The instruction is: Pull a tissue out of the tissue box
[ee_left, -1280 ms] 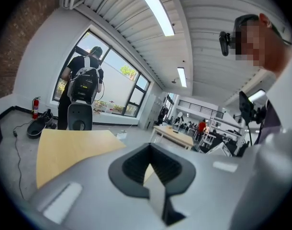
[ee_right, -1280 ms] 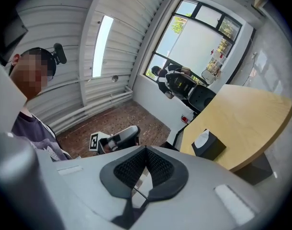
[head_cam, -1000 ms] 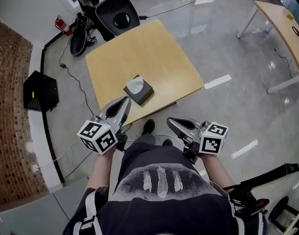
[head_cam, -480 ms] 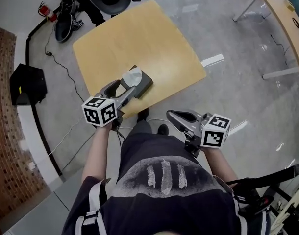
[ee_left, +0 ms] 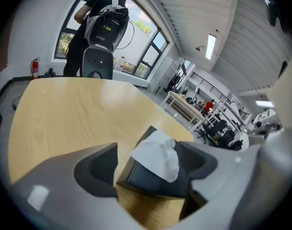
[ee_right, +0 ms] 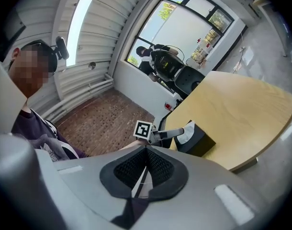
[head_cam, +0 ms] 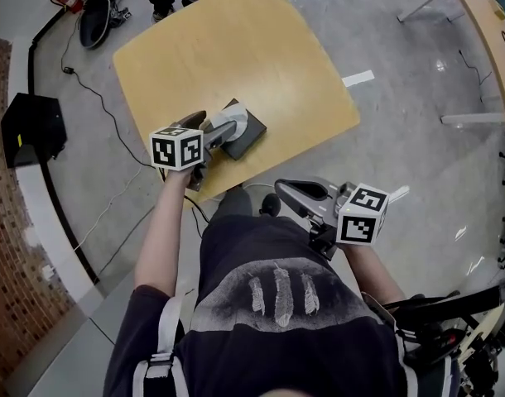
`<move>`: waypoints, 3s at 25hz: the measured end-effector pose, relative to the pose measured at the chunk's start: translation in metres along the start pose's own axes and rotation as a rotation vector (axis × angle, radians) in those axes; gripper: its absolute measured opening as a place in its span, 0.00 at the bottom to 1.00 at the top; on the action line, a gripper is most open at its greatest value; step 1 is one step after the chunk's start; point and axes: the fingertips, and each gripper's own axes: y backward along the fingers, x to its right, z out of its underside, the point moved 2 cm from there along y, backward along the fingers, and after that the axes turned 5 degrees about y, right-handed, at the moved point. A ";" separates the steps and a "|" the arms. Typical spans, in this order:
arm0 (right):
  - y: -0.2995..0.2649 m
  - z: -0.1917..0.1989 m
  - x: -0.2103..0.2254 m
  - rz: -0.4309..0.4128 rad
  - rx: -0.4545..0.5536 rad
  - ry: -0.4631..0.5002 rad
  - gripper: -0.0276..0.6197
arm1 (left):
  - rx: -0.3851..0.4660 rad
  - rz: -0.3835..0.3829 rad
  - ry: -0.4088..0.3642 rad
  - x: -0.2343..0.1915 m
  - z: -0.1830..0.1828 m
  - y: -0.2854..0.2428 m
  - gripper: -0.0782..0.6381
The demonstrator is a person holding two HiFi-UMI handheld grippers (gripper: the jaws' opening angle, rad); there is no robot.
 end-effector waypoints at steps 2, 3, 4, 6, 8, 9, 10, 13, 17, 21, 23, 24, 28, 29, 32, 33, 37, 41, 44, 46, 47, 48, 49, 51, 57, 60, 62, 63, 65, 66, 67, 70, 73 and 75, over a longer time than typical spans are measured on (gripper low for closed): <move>-0.008 0.002 0.001 0.004 -0.008 -0.004 0.04 | -0.006 0.028 0.011 -0.004 0.003 -0.001 0.65; -0.010 0.004 0.001 0.007 -0.010 -0.007 0.04 | -0.014 0.043 0.010 -0.005 0.006 -0.002 0.63; -0.012 0.005 0.001 0.010 -0.011 -0.009 0.04 | -0.020 0.056 0.007 -0.004 0.008 -0.002 0.59; -0.014 0.005 0.001 0.014 -0.011 -0.011 0.04 | -0.022 0.057 0.003 -0.005 0.009 -0.001 0.49; -0.015 0.005 0.004 0.018 -0.013 -0.011 0.04 | -0.023 0.038 -0.007 -0.007 0.009 -0.001 0.41; -0.015 0.005 0.005 0.021 -0.015 -0.011 0.04 | -0.028 0.031 -0.014 -0.008 0.008 -0.002 0.40; -0.015 0.005 0.006 0.026 -0.018 -0.007 0.04 | -0.033 0.028 -0.020 -0.007 0.008 -0.003 0.39; -0.014 0.007 0.007 0.040 -0.019 0.003 0.04 | -0.035 0.021 -0.041 -0.005 0.007 -0.002 0.38; -0.012 0.008 0.008 0.046 -0.008 -0.010 0.04 | 0.023 0.014 -0.052 -0.003 -0.002 0.004 0.31; -0.009 0.009 0.007 0.043 -0.008 -0.006 0.04 | 0.036 0.016 -0.052 0.001 -0.006 0.007 0.28; -0.008 0.011 0.005 0.038 -0.006 0.000 0.04 | 0.050 0.013 -0.042 0.001 -0.006 0.010 0.22; -0.008 0.011 0.005 0.036 -0.004 0.004 0.04 | 0.060 0.014 -0.039 0.002 -0.007 0.012 0.21; -0.004 0.014 0.006 0.035 -0.003 0.013 0.04 | 0.076 0.014 -0.036 0.003 -0.006 0.016 0.13; -0.004 0.014 0.006 0.036 -0.003 0.013 0.04 | 0.080 0.010 -0.035 0.002 -0.006 0.017 0.12; -0.003 0.014 0.004 0.033 -0.002 0.017 0.04 | 0.105 0.011 -0.027 0.002 -0.011 0.022 0.12; -0.003 0.014 0.004 0.033 -0.004 0.019 0.04 | 0.119 0.019 -0.024 0.004 -0.014 0.025 0.12; -0.003 0.017 0.004 0.033 -0.016 0.025 0.04 | 0.186 0.059 -0.041 0.019 -0.033 0.042 0.11; 0.001 0.018 0.002 0.022 -0.017 0.033 0.04 | 0.211 0.097 -0.069 0.039 -0.043 0.048 0.11; 0.001 0.017 0.001 0.020 -0.008 0.043 0.04 | 0.237 0.112 -0.072 0.048 -0.048 0.055 0.11; 0.003 0.014 0.001 0.020 0.002 0.048 0.04 | 0.241 0.111 -0.093 0.056 -0.053 0.057 0.11; 0.004 0.013 0.001 0.021 0.005 0.051 0.04 | 0.245 0.112 -0.100 0.059 -0.055 0.059 0.11; 0.006 0.012 0.001 0.021 0.008 0.053 0.04 | 0.252 0.114 -0.102 0.063 -0.058 0.060 0.11; 0.008 0.012 0.001 0.021 0.010 0.056 0.04 | 0.262 0.116 -0.101 0.065 -0.061 0.062 0.11; 0.011 0.013 0.000 0.019 0.017 0.061 0.04 | 0.280 0.117 -0.107 0.071 -0.066 0.067 0.11; 0.026 0.008 -0.007 0.015 0.065 0.082 0.04 | 0.316 0.117 -0.157 0.097 -0.079 0.081 0.11; 0.027 0.010 -0.006 0.017 0.084 0.094 0.04 | 0.330 0.120 -0.164 0.101 -0.079 0.085 0.11; 0.024 0.007 0.000 0.021 0.096 0.104 0.04 | 0.334 0.121 -0.170 0.101 -0.083 0.087 0.11; 0.022 0.004 0.002 0.019 0.102 0.111 0.04 | 0.338 0.119 -0.173 0.100 -0.086 0.089 0.11; 0.020 -0.001 0.001 0.007 0.106 0.126 0.04 | 0.354 0.106 -0.180 0.103 -0.091 0.097 0.11; 0.023 -0.004 -0.002 -0.002 0.104 0.135 0.04 | 0.367 0.097 -0.179 0.107 -0.091 0.102 0.11; 0.027 -0.006 -0.005 -0.008 0.102 0.145 0.04 | 0.381 0.090 -0.176 0.112 -0.089 0.106 0.11; 0.042 -0.009 -0.014 -0.018 0.118 0.171 0.04 | 0.402 0.077 -0.175 0.129 -0.079 0.117 0.11; 0.062 -0.002 -0.025 -0.032 0.142 0.180 0.04 | 0.409 0.066 -0.184 0.152 -0.062 0.128 0.11; 0.074 0.003 -0.027 -0.039 0.154 0.175 0.04 | 0.421 0.065 -0.181 0.167 -0.056 0.132 0.11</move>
